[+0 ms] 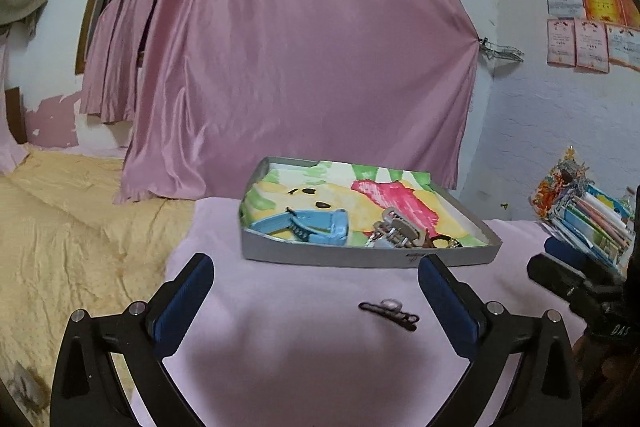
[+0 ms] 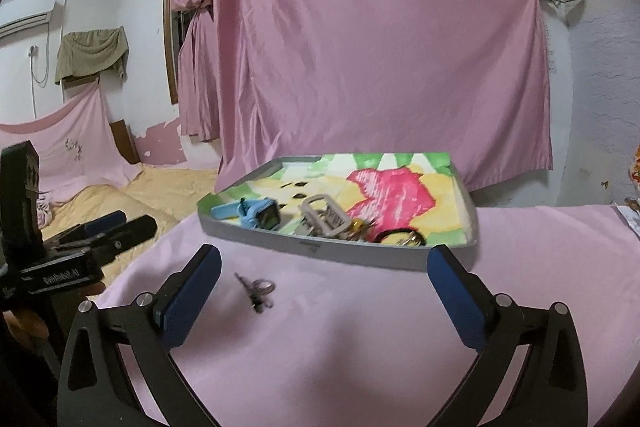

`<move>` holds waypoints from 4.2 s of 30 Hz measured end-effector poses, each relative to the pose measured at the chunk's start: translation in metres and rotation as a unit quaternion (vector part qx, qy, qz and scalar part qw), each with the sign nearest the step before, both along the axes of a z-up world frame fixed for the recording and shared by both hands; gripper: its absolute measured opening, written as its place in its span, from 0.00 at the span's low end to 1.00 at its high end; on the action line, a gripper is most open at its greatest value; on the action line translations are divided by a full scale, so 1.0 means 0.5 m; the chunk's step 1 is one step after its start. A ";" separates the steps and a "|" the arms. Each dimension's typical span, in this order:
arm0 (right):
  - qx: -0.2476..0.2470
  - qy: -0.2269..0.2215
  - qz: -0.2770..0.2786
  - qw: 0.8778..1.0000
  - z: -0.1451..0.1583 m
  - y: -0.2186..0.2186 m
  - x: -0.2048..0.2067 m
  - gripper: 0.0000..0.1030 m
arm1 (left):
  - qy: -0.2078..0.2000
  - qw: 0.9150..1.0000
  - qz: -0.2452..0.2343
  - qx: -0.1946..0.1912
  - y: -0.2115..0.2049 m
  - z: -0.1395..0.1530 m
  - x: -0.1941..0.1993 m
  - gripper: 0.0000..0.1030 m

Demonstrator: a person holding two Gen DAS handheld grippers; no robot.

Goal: Organize jewelry
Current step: 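Pull both tools back out of the tray, then grasp the black chain keyring with the right tool, then grasp the silver ring with the left tool while the right holds the keyring, then carry both items into the tray and open both tools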

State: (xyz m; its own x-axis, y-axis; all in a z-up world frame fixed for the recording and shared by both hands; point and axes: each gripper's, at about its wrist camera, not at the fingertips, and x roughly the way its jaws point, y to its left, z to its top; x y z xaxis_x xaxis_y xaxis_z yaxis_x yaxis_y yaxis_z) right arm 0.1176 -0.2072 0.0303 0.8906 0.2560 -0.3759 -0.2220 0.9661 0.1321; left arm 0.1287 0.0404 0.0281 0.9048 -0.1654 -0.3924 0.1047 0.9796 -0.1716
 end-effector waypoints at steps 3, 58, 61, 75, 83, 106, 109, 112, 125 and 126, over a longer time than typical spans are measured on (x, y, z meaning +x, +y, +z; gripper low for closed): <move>-0.001 0.011 0.003 1.000 -0.011 0.016 -0.009 0.98 | -0.002 1.000 0.009 0.016 0.012 -0.004 -0.016 1.00; -0.084 0.218 0.140 0.962 -0.099 0.155 0.167 0.14 | 0.215 0.975 0.001 0.051 0.027 -0.099 0.120 1.00; -0.080 0.219 0.134 0.963 -0.100 0.137 0.167 0.14 | 0.217 0.975 -0.009 0.053 0.012 -0.098 0.125 1.00; -0.060 0.222 0.082 0.970 -0.103 0.021 0.167 0.14 | 0.209 0.971 -0.074 0.089 -0.117 -0.093 0.165 1.00; -0.045 0.226 0.053 0.972 -0.107 -0.049 0.181 0.14 | 0.203 0.968 -0.115 0.098 -0.193 -0.087 0.191 1.00; -0.020 0.229 0.051 0.972 -0.116 -0.079 0.198 0.14 | 0.213 0.959 -0.133 0.129 -0.267 -0.101 0.220 0.19; -0.021 0.226 0.052 0.972 -0.114 -0.079 0.198 0.13 | 0.212 0.959 -0.136 0.128 -0.268 -0.101 0.217 0.19; -0.022 0.221 0.053 0.974 -0.112 -0.078 0.194 0.13 | 0.212 0.960 -0.139 0.114 -0.262 -0.099 0.213 0.19; -0.003 0.170 0.065 0.983 -0.071 -0.078 0.162 0.12 | 0.131 0.981 -0.136 0.038 -0.215 -0.039 0.167 0.19; -0.002 0.164 0.064 0.984 -0.063 -0.079 0.162 0.12 | 0.122 0.983 -0.132 0.035 -0.212 -0.031 0.167 0.19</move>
State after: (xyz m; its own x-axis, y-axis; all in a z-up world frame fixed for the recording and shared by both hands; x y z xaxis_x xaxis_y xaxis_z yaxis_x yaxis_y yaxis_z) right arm 0.1985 -0.2467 -0.0014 0.6825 0.3558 -0.6384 -0.2877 0.9338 0.2128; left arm 0.2121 -0.0657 0.0124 0.7116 -0.3460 -0.6115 0.3202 0.9344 -0.1561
